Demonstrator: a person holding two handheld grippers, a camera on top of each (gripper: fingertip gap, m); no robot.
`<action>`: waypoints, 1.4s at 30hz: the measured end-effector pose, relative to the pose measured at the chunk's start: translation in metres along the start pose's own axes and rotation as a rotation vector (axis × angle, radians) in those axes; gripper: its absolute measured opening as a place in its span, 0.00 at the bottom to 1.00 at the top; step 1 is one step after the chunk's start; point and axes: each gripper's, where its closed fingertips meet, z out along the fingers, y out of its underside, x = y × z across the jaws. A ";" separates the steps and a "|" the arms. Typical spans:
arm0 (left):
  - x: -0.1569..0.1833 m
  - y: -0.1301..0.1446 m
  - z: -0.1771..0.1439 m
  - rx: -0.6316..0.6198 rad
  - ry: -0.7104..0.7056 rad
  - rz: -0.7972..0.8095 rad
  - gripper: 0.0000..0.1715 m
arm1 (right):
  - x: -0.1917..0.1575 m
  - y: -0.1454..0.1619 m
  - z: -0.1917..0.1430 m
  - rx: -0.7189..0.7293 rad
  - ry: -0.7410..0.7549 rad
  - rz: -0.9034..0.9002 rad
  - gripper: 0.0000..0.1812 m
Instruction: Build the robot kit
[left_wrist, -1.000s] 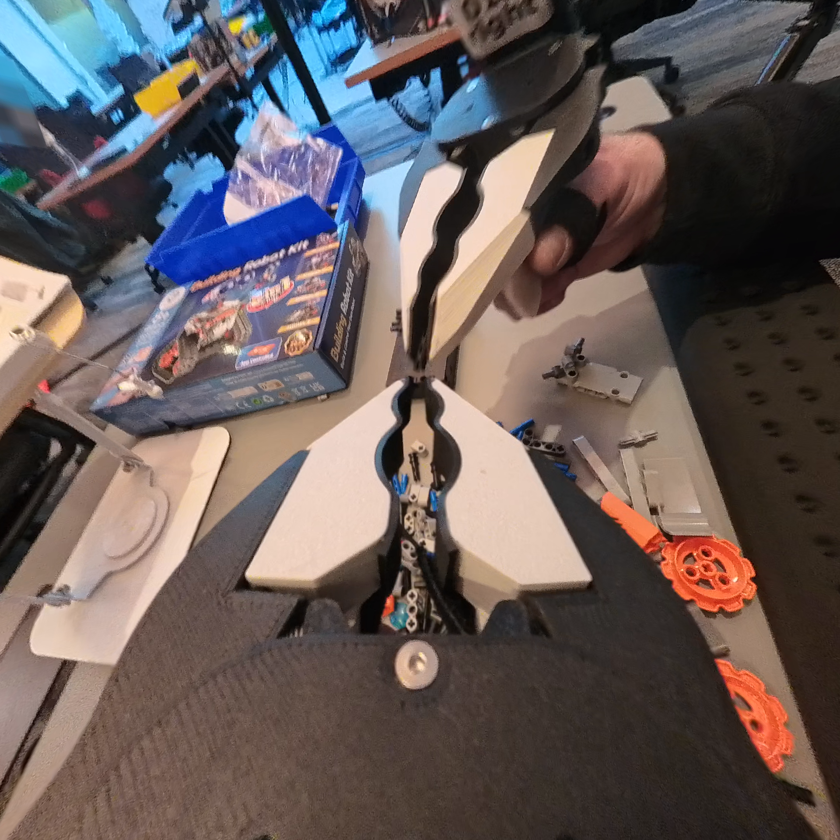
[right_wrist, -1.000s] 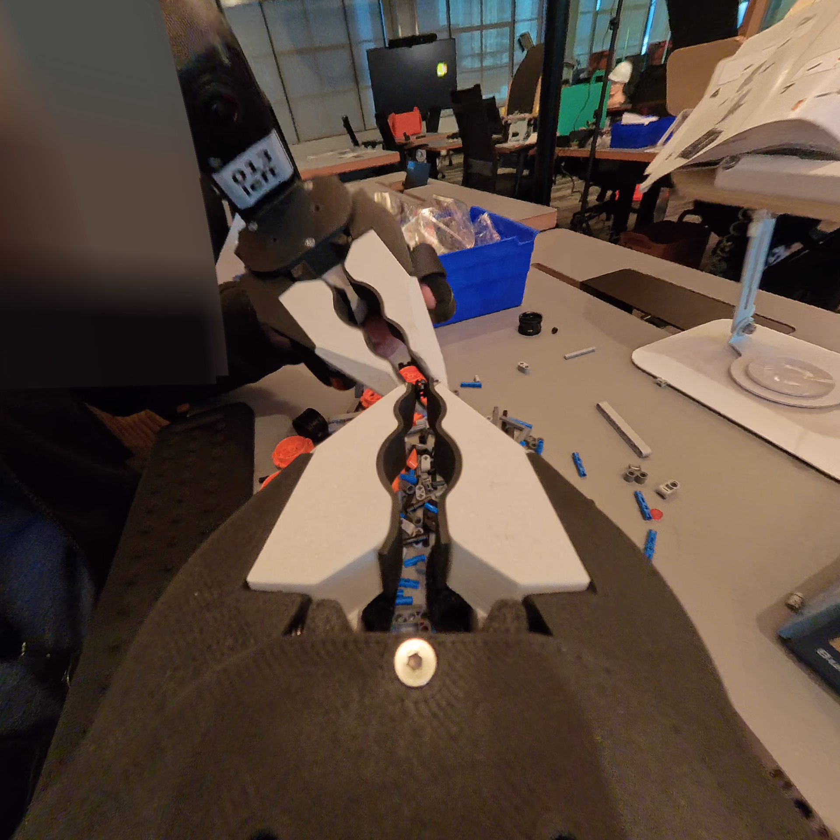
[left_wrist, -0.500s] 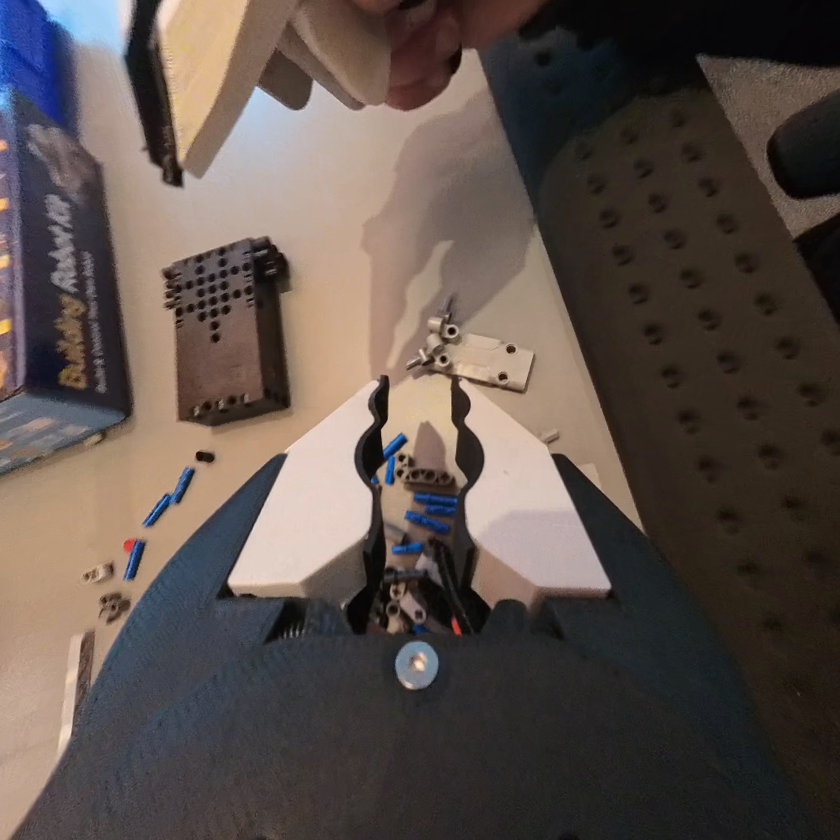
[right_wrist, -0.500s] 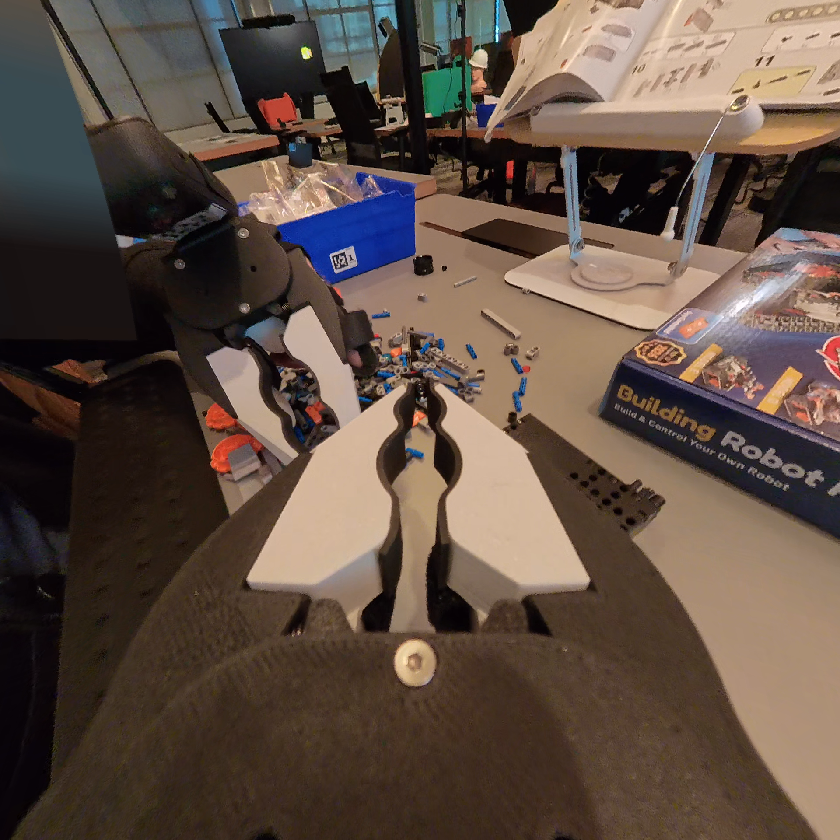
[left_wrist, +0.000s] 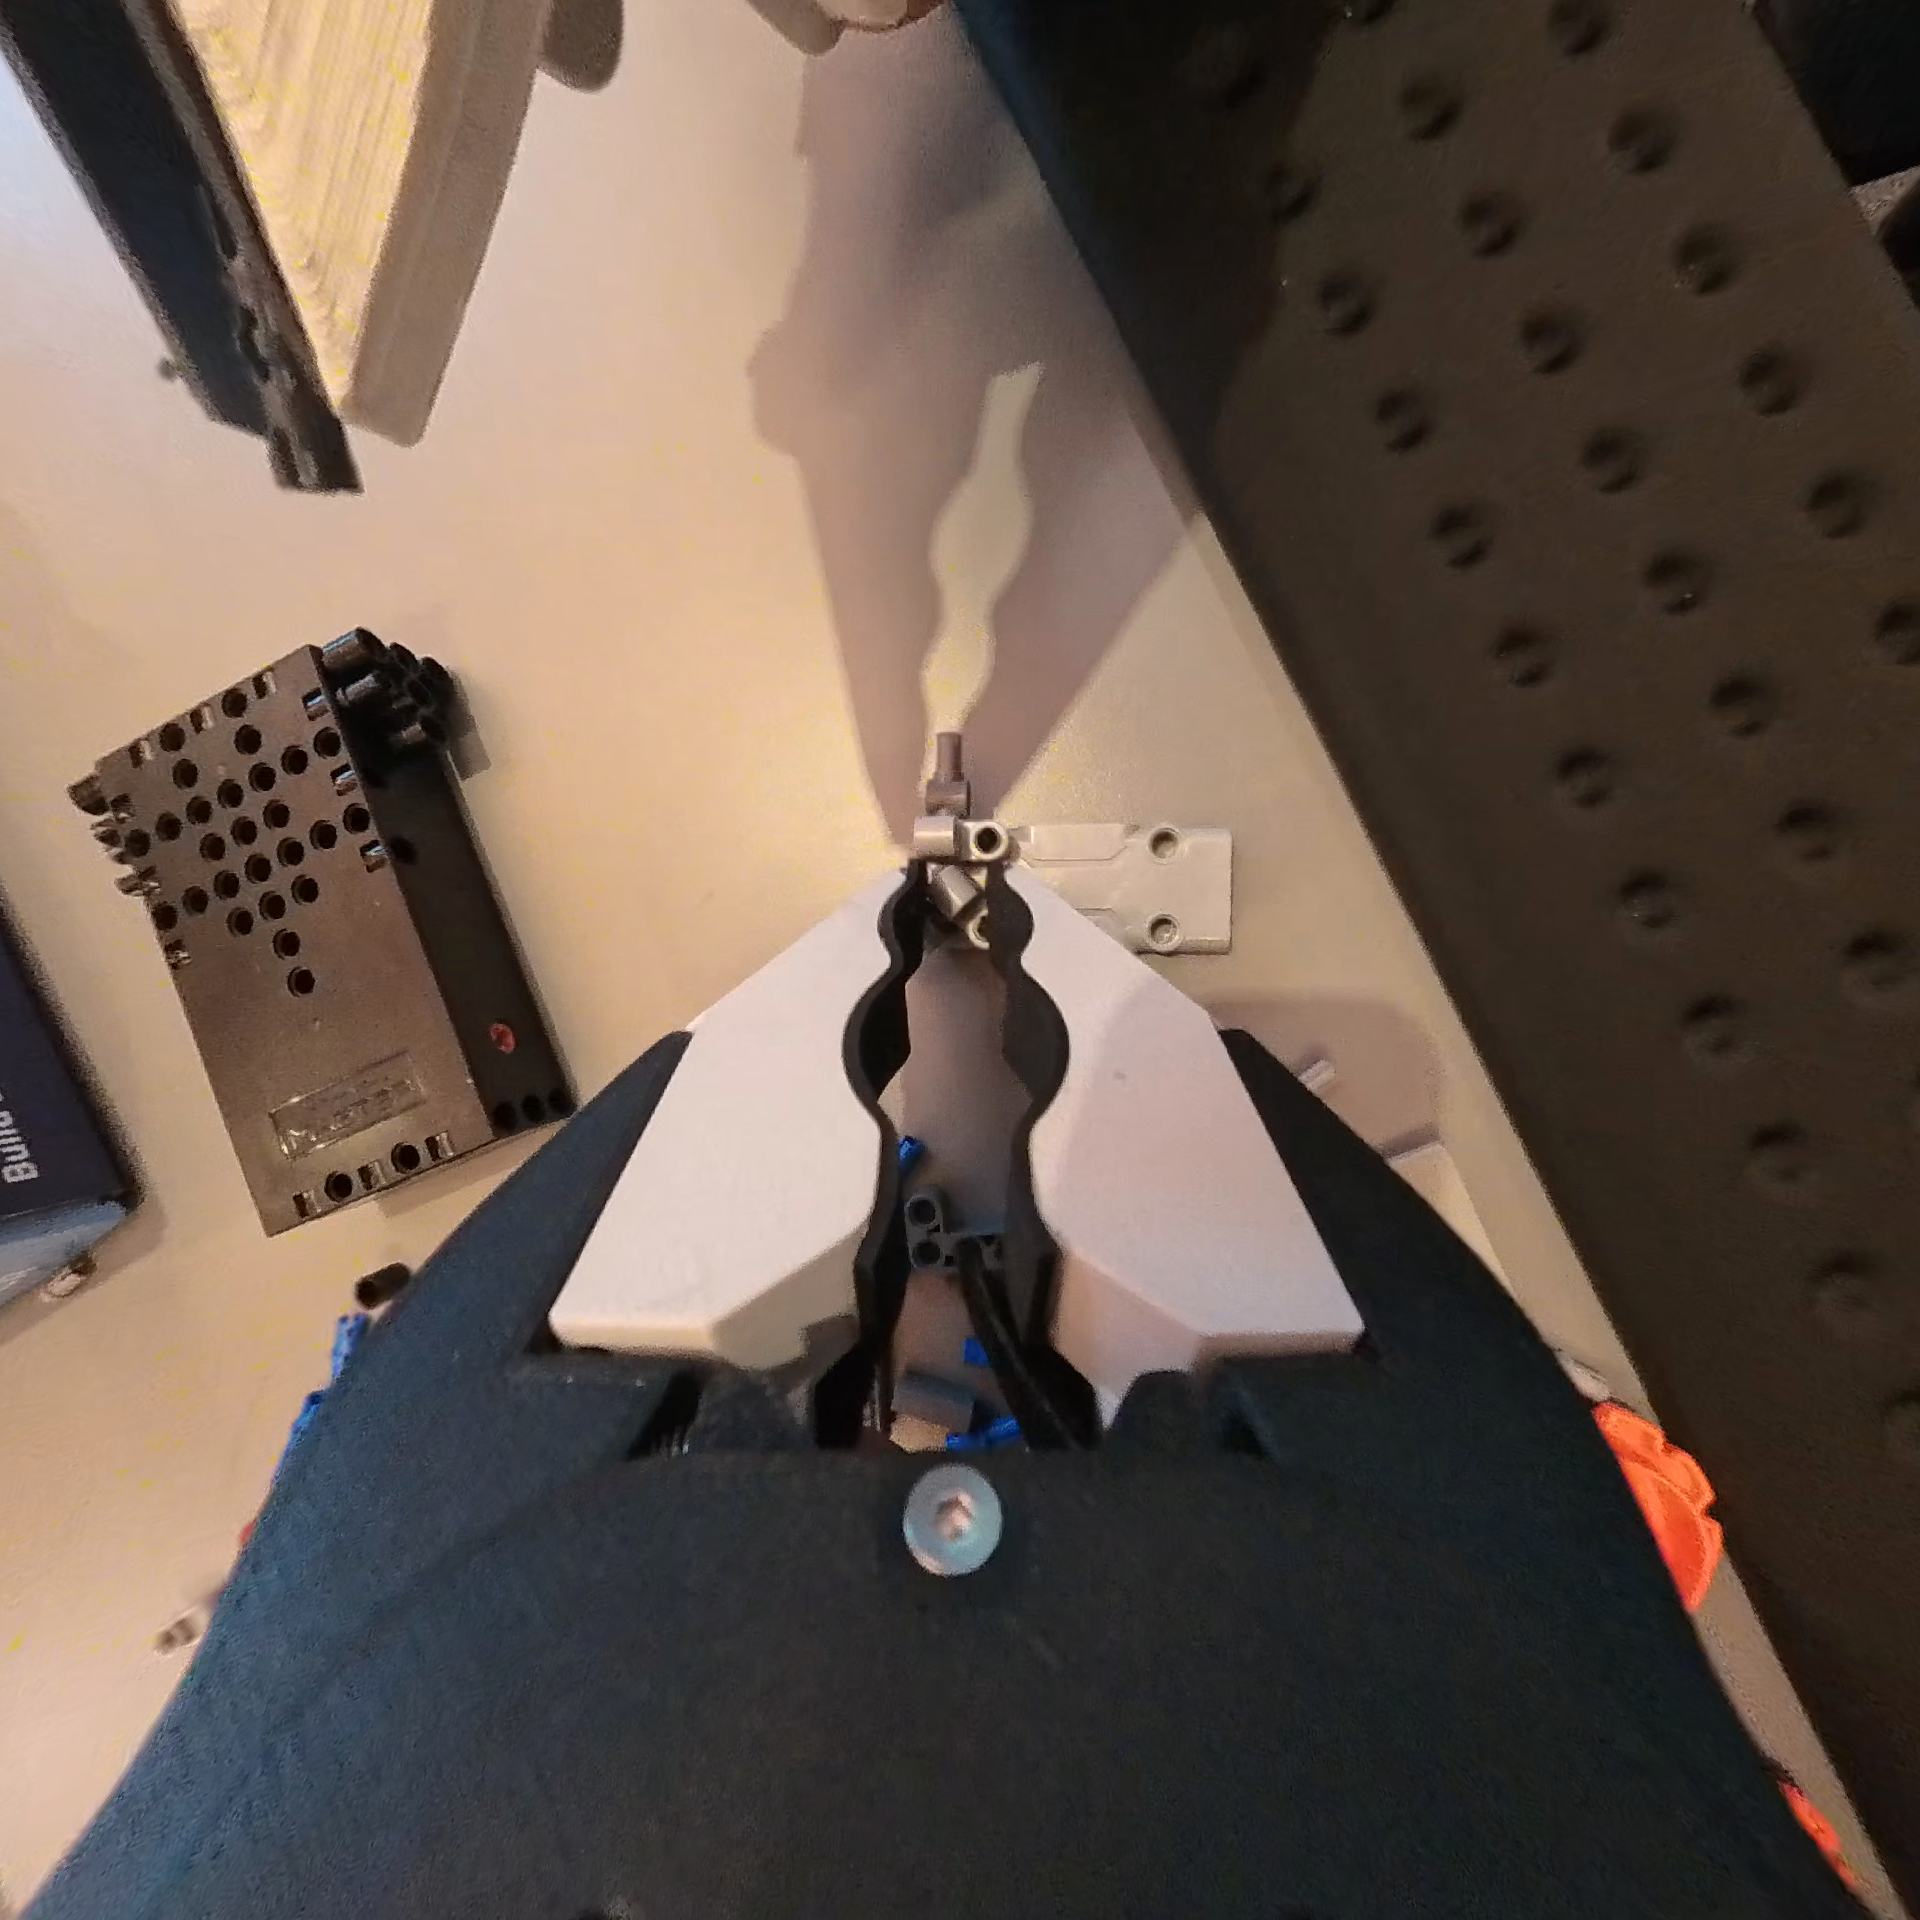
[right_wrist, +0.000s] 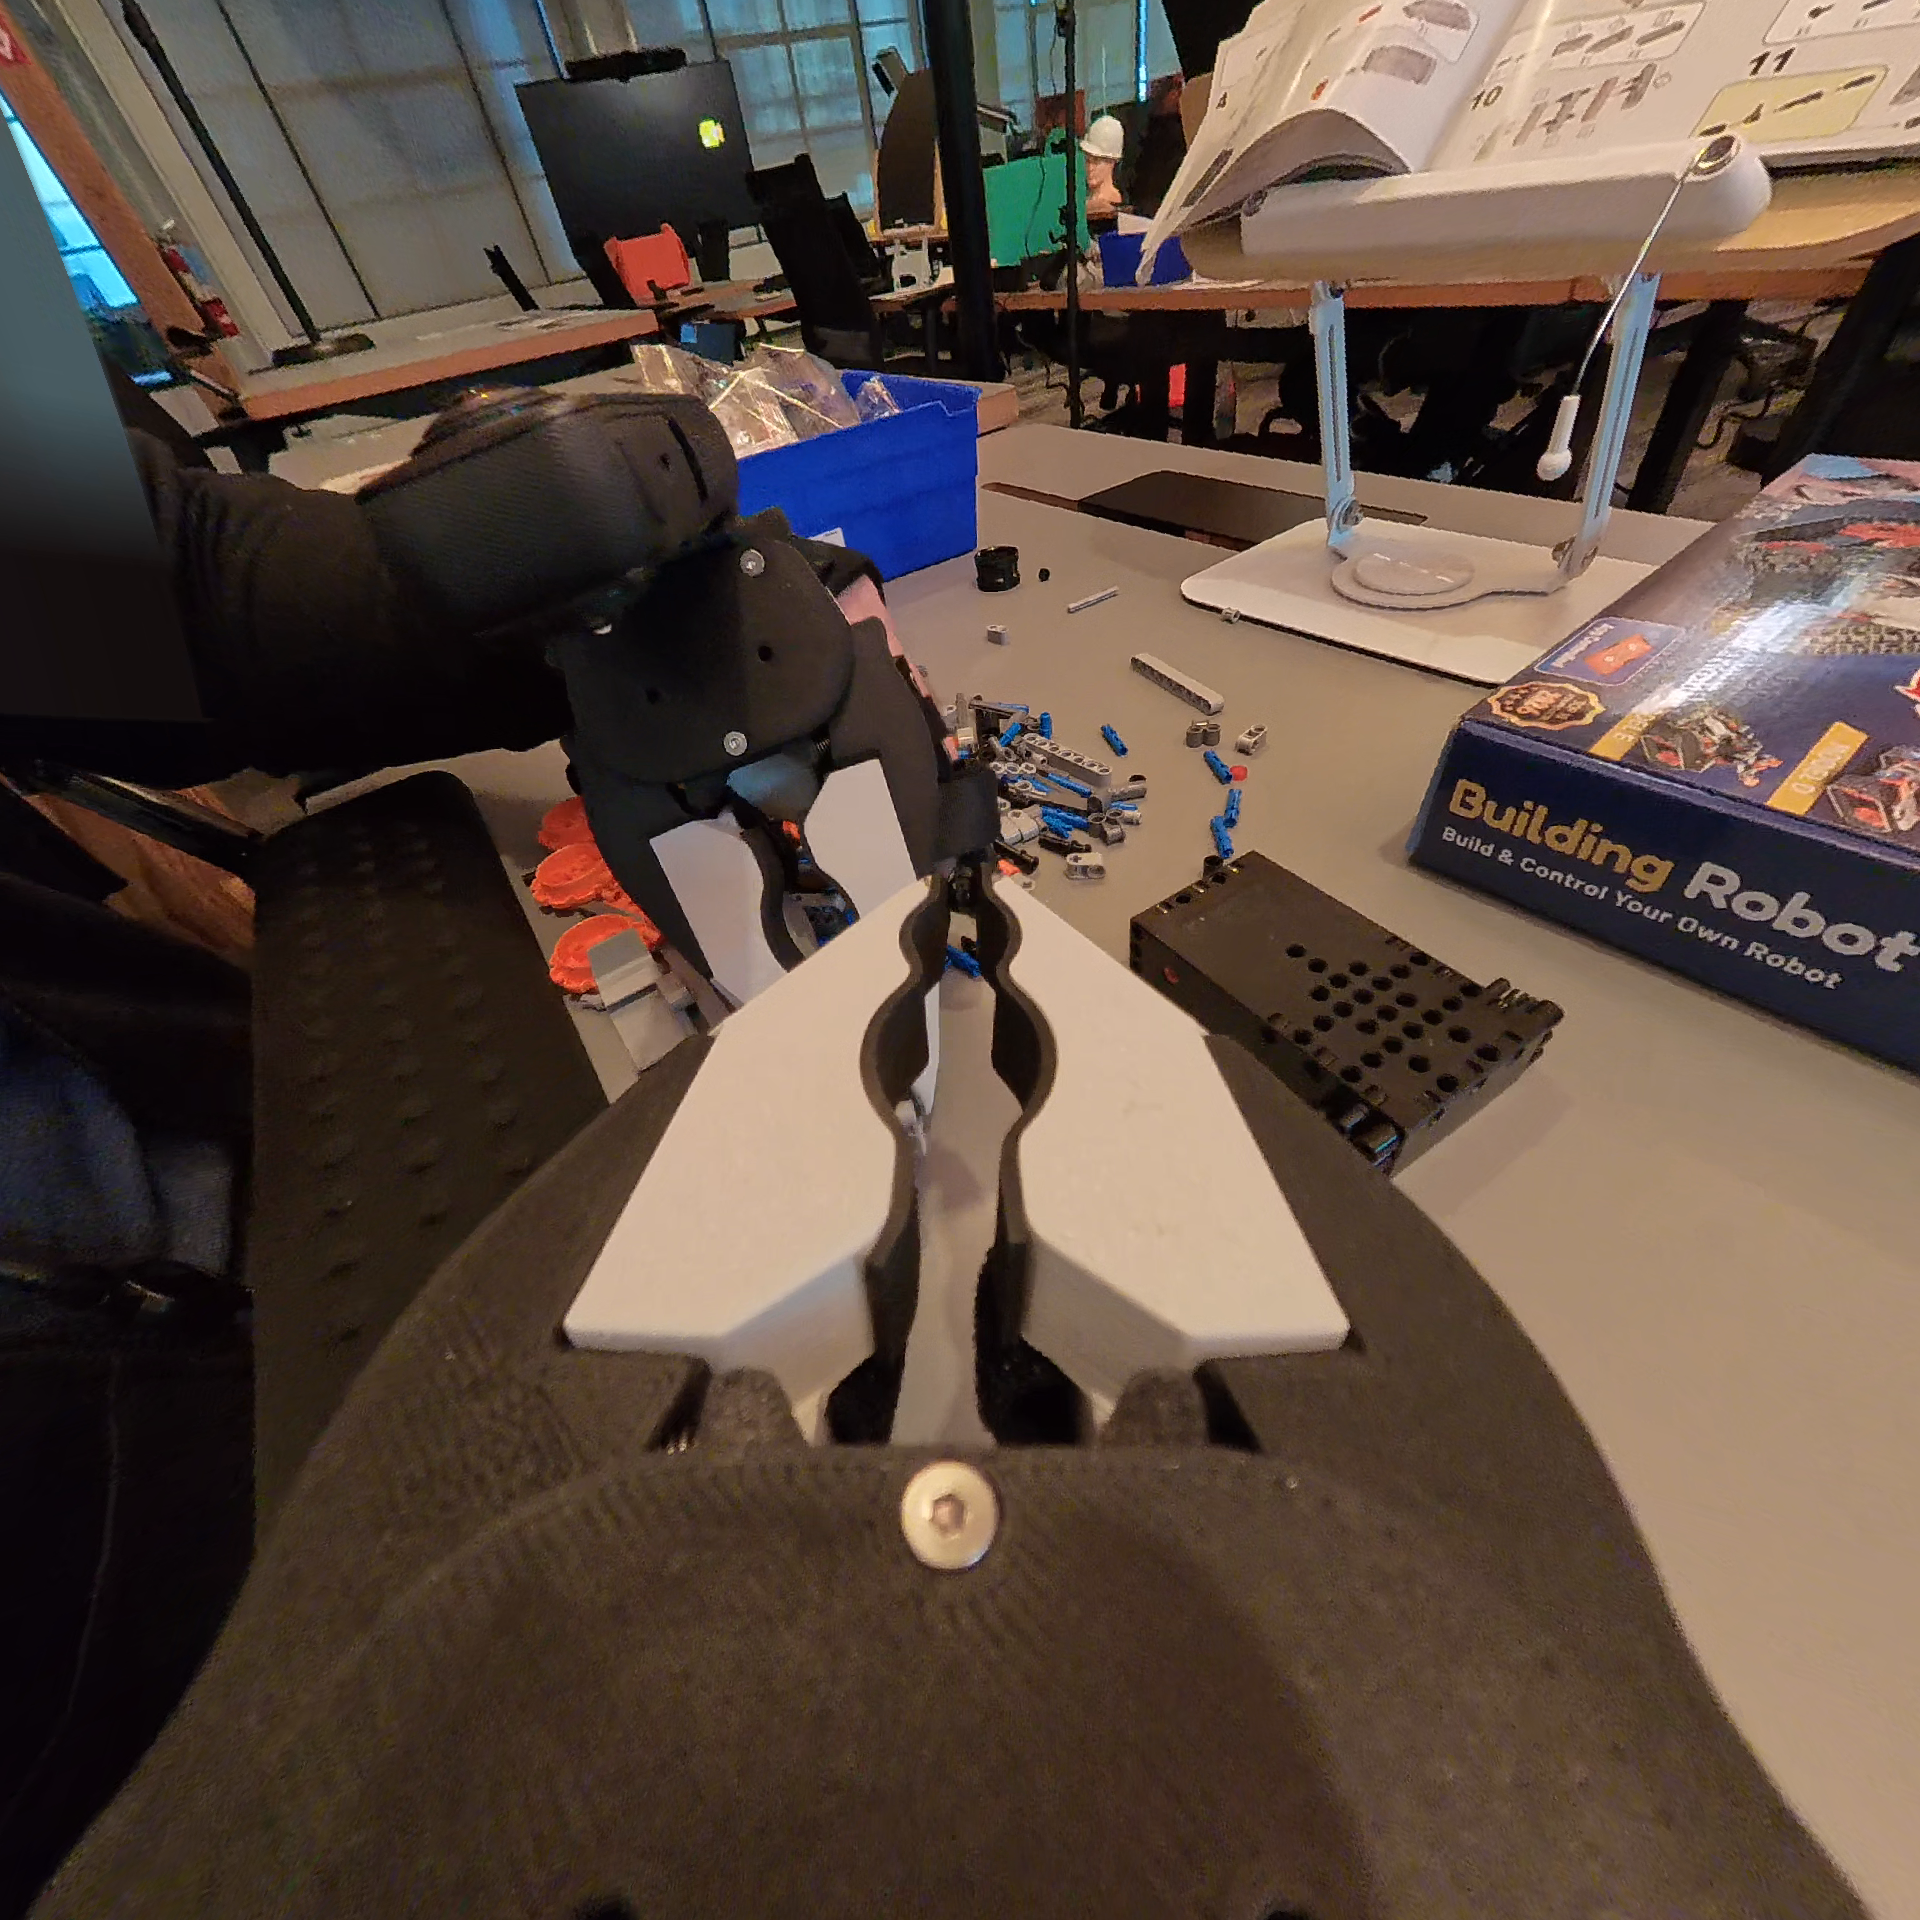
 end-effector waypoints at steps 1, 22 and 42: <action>-0.001 -0.001 -0.001 0.005 -0.018 0.013 0.05 | 0.000 0.001 -0.001 0.000 -0.001 0.001 0.02; 0.017 0.002 0.001 -0.141 -0.133 -0.467 0.23 | 0.008 0.025 -0.008 -0.098 -0.006 -0.003 0.02; 0.002 0.004 -0.011 -0.215 -0.100 -0.294 0.28 | 0.002 0.014 -0.017 -0.016 -0.042 -0.010 0.02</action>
